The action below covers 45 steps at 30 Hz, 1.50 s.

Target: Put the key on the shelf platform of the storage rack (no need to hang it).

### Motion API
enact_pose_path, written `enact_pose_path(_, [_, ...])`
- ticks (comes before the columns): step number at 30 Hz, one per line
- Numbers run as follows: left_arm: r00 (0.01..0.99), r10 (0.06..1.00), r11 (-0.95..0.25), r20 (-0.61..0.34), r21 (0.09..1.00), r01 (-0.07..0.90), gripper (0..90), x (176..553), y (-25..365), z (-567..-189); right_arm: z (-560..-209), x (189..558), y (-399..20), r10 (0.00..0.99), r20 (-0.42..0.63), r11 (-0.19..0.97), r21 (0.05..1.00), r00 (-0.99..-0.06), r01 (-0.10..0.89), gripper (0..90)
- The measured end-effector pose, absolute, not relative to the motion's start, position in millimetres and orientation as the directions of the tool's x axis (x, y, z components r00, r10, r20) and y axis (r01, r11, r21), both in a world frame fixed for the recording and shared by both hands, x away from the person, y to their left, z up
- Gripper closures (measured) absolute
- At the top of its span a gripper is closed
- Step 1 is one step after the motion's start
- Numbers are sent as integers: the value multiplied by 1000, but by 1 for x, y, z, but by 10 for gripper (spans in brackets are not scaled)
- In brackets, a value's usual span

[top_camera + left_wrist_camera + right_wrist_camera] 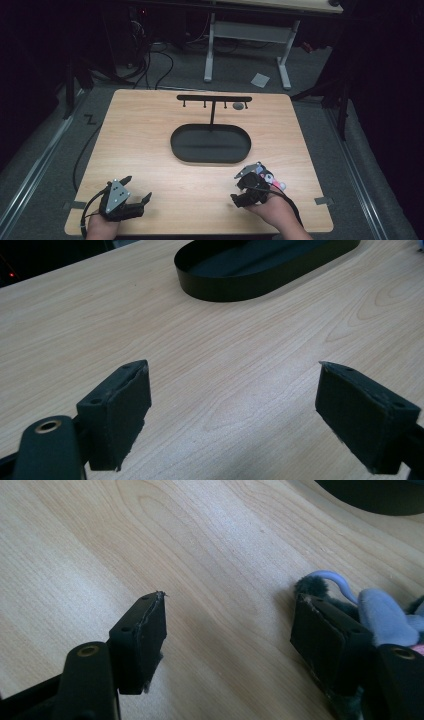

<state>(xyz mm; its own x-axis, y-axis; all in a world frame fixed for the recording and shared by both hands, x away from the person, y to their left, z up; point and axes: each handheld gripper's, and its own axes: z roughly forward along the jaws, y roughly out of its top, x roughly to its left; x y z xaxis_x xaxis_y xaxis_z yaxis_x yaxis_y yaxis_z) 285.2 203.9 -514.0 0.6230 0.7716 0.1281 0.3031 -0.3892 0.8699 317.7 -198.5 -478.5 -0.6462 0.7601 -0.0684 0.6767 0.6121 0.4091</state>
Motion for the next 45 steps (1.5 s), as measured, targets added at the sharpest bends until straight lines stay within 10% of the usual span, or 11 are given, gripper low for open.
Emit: enact_pose_path(45, [647,751,-400,127,868,294,152,283,208,-513,-437,339,-282,813,-168,582,184,-558,792,235])
